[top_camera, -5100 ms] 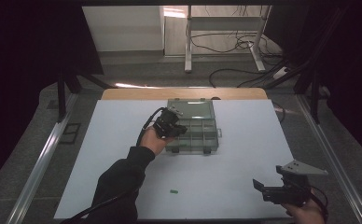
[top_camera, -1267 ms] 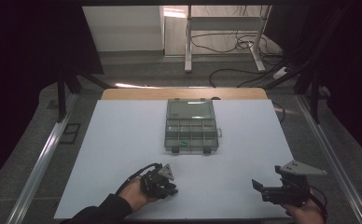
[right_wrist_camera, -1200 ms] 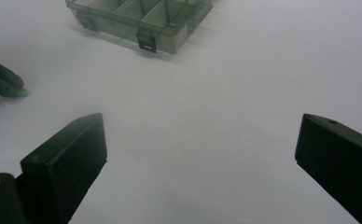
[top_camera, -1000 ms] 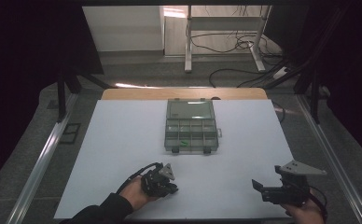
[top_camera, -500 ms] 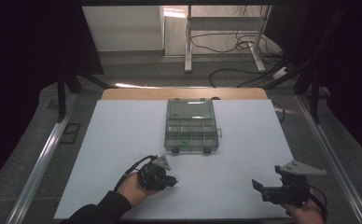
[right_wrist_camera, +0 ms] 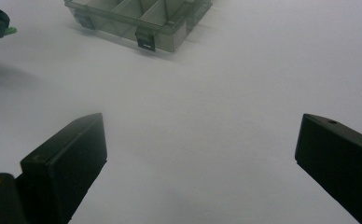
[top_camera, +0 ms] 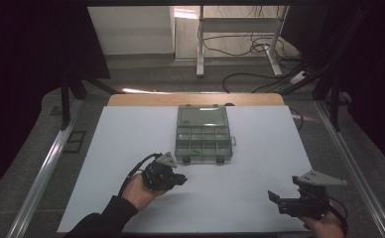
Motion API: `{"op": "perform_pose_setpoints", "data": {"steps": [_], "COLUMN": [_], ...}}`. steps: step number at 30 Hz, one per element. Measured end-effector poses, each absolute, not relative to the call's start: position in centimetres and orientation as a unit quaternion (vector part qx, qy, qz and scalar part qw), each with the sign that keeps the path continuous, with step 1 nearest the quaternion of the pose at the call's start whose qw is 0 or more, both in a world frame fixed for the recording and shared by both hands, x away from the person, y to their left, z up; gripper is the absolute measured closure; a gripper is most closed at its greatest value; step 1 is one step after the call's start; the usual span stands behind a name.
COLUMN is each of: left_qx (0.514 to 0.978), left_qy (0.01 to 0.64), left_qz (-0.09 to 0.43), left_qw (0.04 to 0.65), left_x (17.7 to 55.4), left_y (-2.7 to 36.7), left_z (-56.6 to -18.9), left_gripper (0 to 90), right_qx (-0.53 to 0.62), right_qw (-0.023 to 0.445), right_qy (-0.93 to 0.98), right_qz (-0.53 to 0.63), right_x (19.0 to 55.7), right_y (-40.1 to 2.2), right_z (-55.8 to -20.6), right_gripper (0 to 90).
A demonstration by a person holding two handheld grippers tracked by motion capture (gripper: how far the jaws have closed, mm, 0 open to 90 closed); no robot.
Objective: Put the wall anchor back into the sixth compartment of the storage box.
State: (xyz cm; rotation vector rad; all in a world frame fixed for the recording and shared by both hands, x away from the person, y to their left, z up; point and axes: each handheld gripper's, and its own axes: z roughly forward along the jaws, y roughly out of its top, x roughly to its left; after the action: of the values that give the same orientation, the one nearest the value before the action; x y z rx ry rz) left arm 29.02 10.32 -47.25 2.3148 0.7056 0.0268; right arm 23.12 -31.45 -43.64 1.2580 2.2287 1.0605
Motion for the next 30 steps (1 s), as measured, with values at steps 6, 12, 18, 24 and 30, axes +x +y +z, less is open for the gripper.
{"op": "perform_pose_setpoints", "data": {"steps": [6,12,18,24,30], "left_qx": [0.892,0.890,0.883,0.878,0.878], "left_qy": [0.277,0.284,0.294,0.304,0.309], "left_qz": [0.012,0.017,0.026,0.032,0.036], "left_qw": [0.357,0.357,0.364,0.368,0.364], "left_x": [29.3,30.1,31.5,32.9,34.3], "left_y": [10.3,10.3,10.2,10.0,9.8], "left_z": [-46.8,-46.0,-45.1,-44.4,-43.8], "left_gripper": [83.7,83.6,83.6,83.6,83.6], "right_qx": [0.446,0.447,0.447,0.447,0.448], "right_qw": [0.185,0.185,0.185,0.185,0.186], "right_qy": [0.791,0.791,0.790,0.790,0.790], "right_qz": [0.376,0.376,0.376,0.376,0.376], "right_x": [23.1,23.1,23.1,23.1,23.1], "right_y": [-31.5,-31.5,-31.5,-31.5,-31.5], "right_z": [-43.6,-43.6,-43.7,-43.7,-43.7], "right_gripper": [2.2,2.2,2.2,2.2,2.1]}}
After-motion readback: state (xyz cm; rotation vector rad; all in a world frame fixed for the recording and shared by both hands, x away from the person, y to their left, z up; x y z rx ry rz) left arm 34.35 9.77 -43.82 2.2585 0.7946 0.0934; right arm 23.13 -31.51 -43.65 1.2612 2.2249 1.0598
